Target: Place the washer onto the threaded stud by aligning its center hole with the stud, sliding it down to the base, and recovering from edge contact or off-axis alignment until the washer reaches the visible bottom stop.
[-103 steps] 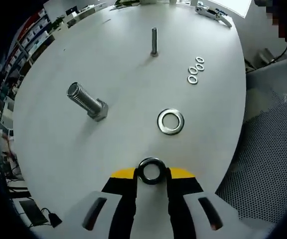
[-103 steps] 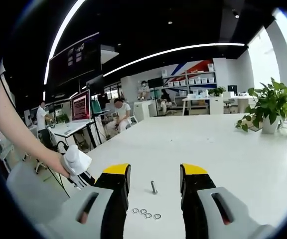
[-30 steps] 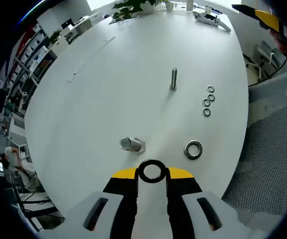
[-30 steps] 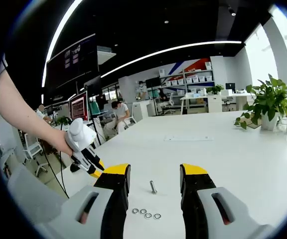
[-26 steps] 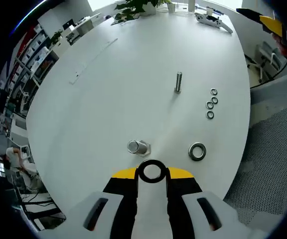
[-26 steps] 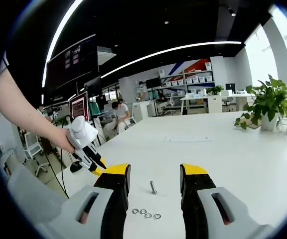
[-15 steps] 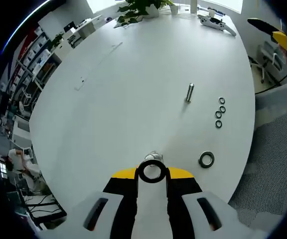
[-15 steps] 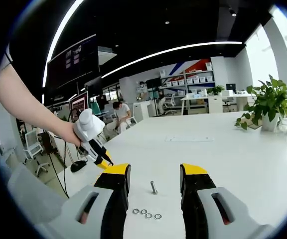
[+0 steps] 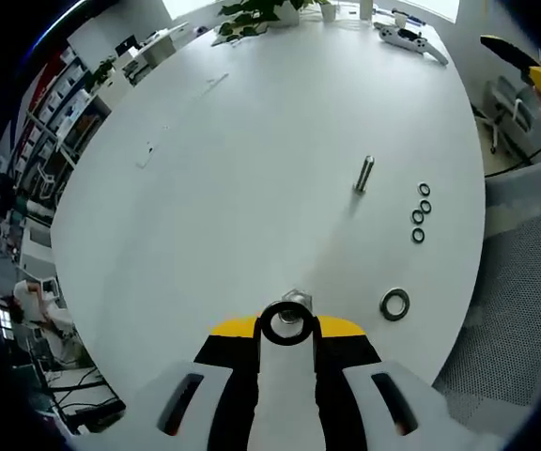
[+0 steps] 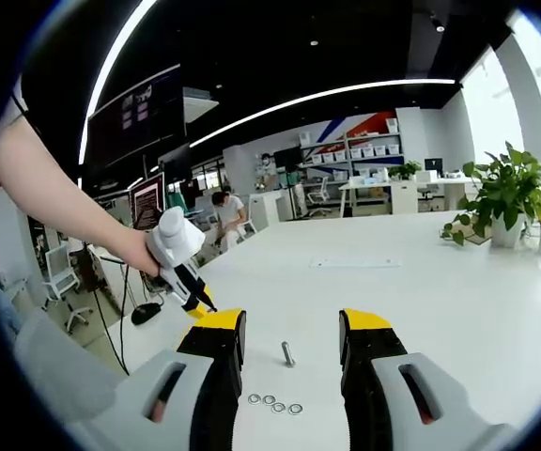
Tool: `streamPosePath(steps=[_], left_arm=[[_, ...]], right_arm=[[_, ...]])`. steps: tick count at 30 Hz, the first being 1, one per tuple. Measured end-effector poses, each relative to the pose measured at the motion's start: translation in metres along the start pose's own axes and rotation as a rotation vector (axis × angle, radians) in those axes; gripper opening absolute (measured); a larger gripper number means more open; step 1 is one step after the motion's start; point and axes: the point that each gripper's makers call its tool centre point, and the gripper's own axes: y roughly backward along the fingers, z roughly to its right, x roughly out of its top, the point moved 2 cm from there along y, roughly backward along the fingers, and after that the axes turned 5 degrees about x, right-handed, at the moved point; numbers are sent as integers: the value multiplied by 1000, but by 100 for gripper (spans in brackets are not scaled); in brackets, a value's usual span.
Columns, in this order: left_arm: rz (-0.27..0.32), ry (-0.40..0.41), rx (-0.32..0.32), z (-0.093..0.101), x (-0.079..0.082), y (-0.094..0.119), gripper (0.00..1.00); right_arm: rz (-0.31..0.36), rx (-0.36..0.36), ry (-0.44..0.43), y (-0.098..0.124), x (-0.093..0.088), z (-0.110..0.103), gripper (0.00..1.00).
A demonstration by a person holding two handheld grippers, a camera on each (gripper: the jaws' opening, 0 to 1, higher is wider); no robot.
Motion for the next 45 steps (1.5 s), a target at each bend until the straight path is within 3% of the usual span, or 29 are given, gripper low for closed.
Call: streamPosePath(steps=[33, 40, 45], left_arm=[[-42, -56, -19, 5, 1, -11, 21], [-10, 4, -25, 5, 3, -11, 24], [-1, 6, -11, 5, 0, -8, 19]], right_arm=[[-3, -7, -9, 0, -1, 2, 42], [-4, -7, -11, 1, -2, 2, 42], [-3, -10, -9, 1, -1, 3, 42]])
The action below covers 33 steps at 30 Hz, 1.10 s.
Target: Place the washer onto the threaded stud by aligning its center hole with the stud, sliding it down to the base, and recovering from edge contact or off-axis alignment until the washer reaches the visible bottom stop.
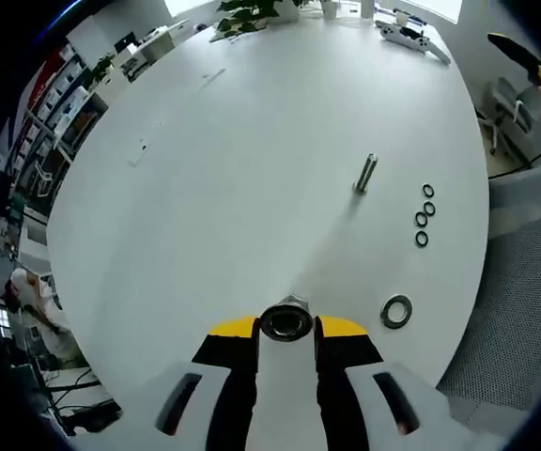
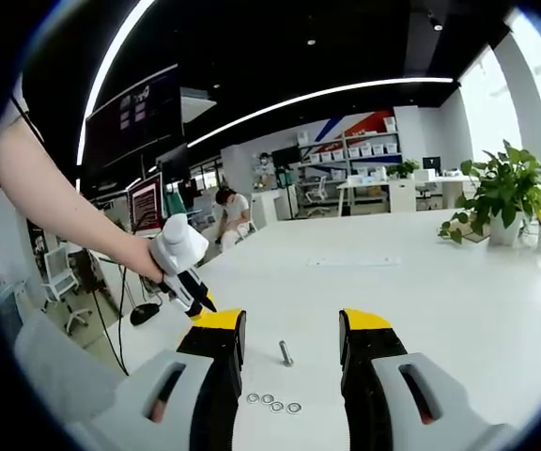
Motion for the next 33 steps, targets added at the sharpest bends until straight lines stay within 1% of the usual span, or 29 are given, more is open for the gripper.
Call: streamPosePath(steps=[4, 6, 8, 12, 15, 18, 21, 29, 33], left_arm=[[39, 32, 1, 0, 4, 2, 14], [45, 45, -2, 1, 6, 2, 13], [35, 41, -3, 1, 5, -1, 12], [52, 46, 3, 0, 10, -4, 11], [59, 46, -3, 1, 13, -4, 11], [57, 36, -3, 1, 12, -4, 11], [54, 40, -5, 2, 9, -1, 15], [75, 30, 8, 5, 7, 10, 17], [90, 46, 21, 4, 3, 17, 17]], right_arm=[[-2, 1, -2, 0, -1, 0, 42], [0, 1, -1, 0, 0, 0, 42], [-3, 3, 1, -1, -1, -1, 42], [-4, 2, 2, -1, -1, -1, 42], [-6, 1, 2, -1, -2, -1, 42], [-5, 3, 1, -1, -1, -1, 42], [-8, 5, 2, -1, -2, -2, 42], [-9, 5, 12, -2, -2, -2, 42], [-6, 2, 22, -2, 0, -3, 43]])
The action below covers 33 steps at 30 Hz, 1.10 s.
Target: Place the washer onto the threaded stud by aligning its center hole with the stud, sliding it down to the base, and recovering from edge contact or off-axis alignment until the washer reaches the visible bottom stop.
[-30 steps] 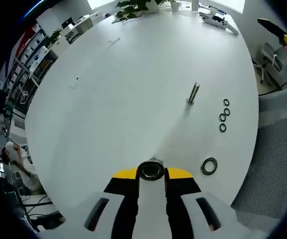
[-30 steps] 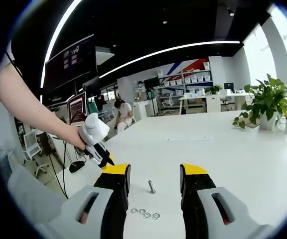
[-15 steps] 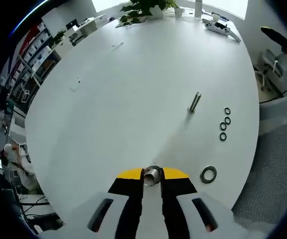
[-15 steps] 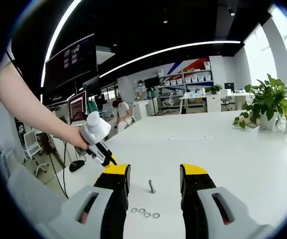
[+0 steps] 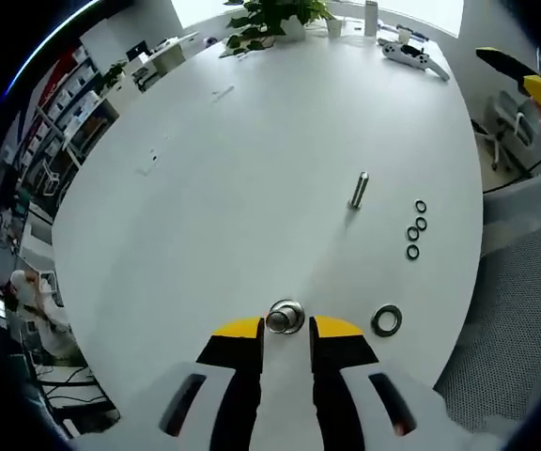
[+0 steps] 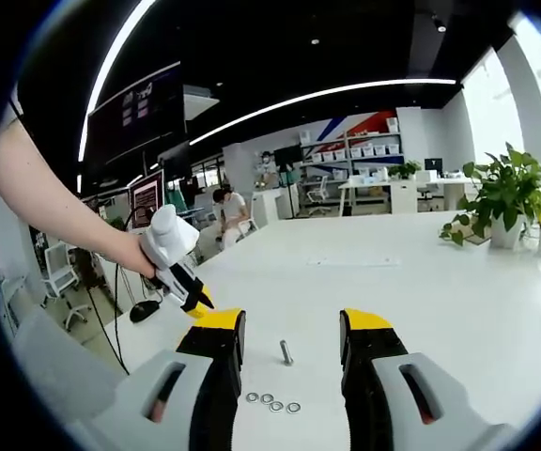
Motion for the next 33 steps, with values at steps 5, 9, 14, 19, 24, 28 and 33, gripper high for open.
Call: streamPosePath(steps=[5, 9, 14, 19, 24, 28, 33], left_arm=[[28, 21, 14, 4, -3, 13, 18], [47, 38, 19, 8, -7, 18, 18], [54, 50, 21, 19, -13, 22, 18], [69, 52, 22, 30, -16, 26, 19], [65, 73, 5, 43, -23, 24, 20], [64, 82, -16, 60, -26, 19, 21], [31, 37, -35, 75, -33, 13, 22]], right_arm=[[0, -8, 5, 0, 0, 2, 43], [6, -27, 4, 1, 2, 6, 43], [20, -47, 23, 3, 6, 8, 44], [40, -59, 29, 4, 11, 11, 45], [44, -65, 28, 4, 12, 12, 46], [42, -59, 31, 3, 12, 10, 46], [41, -56, 31, 3, 11, 10, 46]])
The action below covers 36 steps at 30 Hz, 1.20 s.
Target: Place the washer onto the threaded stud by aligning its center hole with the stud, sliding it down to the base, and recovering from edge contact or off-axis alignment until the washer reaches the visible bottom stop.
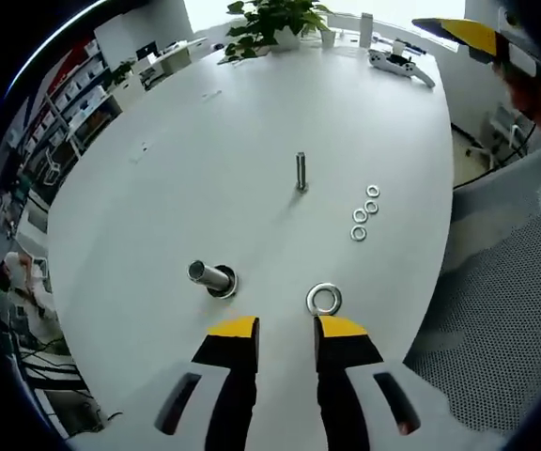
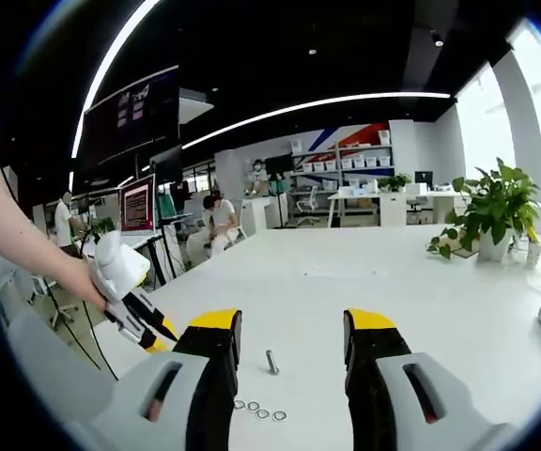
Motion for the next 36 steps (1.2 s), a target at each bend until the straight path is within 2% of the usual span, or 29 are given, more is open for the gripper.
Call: streamPosePath(steps=[8, 24, 36], left_arm=[[-26, -4, -22, 7, -2, -4, 24], [-83, -21, -69, 29, -6, -28, 26], [-85, -41, -90, 36, -2, -40, 28]], right_arm=[[-4, 8, 8, 0, 0, -2, 46], [-6, 12, -13, 0, -3, -1, 46], [1, 3, -12, 2, 0, 0, 46]])
